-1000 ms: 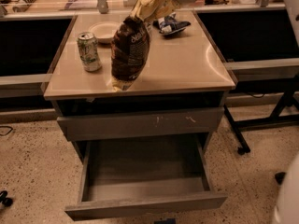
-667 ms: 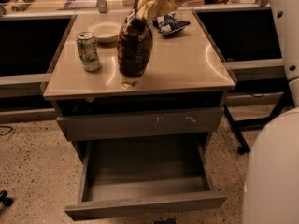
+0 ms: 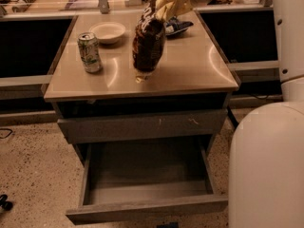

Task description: Pick brown chip bag from middle drawer and place on counter

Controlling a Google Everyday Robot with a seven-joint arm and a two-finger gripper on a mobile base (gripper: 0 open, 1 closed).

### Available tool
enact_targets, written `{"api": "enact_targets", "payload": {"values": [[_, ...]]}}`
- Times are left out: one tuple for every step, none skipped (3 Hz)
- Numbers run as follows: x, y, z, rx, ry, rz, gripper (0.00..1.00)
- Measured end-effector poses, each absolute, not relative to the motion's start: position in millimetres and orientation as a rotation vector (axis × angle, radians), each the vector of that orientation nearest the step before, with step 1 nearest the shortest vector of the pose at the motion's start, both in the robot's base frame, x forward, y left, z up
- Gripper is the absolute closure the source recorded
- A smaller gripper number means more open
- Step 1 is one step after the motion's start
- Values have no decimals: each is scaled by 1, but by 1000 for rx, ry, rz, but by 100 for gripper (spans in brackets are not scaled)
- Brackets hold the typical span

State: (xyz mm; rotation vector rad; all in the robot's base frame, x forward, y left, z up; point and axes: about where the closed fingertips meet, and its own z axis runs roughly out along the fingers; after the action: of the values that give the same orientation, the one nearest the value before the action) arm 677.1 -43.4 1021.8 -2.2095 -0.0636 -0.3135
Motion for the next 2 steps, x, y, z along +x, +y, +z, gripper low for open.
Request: {"api": "enact_targets", "payload": {"values": [[686, -61, 1008, -2144, 33, -257, 100], [693, -75, 989, -2098, 125, -185, 100]]}}
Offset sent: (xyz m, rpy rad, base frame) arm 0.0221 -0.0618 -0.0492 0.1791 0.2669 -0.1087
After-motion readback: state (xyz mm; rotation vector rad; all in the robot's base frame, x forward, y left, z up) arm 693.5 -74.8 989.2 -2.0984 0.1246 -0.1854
